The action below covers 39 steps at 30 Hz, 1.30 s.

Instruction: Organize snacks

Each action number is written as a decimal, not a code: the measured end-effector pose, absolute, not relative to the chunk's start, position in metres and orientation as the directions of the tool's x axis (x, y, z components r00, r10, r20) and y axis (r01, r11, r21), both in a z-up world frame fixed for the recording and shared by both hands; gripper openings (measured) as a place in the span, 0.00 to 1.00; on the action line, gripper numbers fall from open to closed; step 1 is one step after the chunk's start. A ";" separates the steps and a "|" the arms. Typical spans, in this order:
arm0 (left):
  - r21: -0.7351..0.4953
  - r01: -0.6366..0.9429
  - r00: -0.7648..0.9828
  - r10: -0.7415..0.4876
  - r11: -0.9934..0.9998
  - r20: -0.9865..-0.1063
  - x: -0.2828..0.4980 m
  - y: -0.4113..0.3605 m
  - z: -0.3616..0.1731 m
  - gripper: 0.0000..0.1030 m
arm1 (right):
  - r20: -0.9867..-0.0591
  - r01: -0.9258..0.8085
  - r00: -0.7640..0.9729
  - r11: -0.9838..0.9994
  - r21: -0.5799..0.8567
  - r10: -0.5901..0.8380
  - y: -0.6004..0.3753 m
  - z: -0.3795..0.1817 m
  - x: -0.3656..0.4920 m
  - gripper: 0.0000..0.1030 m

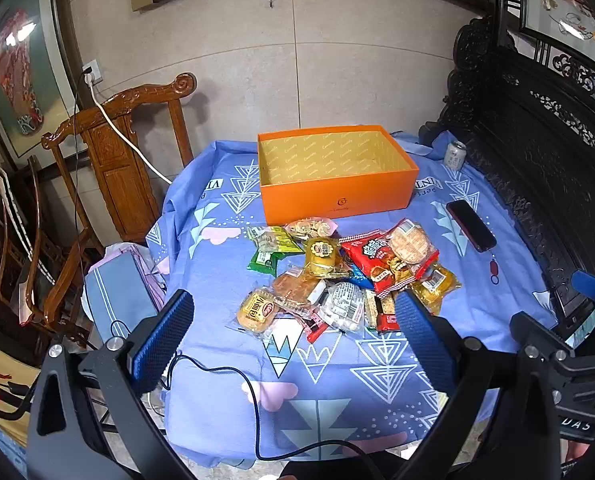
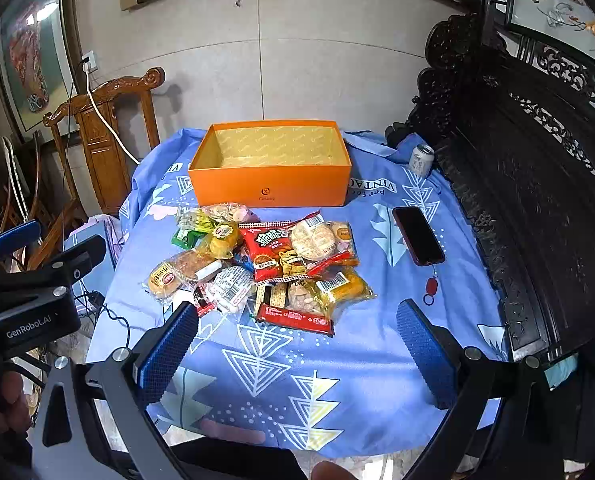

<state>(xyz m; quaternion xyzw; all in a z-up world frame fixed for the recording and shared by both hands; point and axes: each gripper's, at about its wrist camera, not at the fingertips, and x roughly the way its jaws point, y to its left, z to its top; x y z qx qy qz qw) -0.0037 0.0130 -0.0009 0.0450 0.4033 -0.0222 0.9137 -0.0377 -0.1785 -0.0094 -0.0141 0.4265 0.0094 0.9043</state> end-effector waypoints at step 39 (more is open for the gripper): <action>0.048 0.081 0.666 -0.019 0.996 -0.746 -0.003 0.015 -0.008 0.96 | -0.774 -0.021 0.633 0.999 -0.031 -0.011 -0.172 -0.012 -0.036 0.97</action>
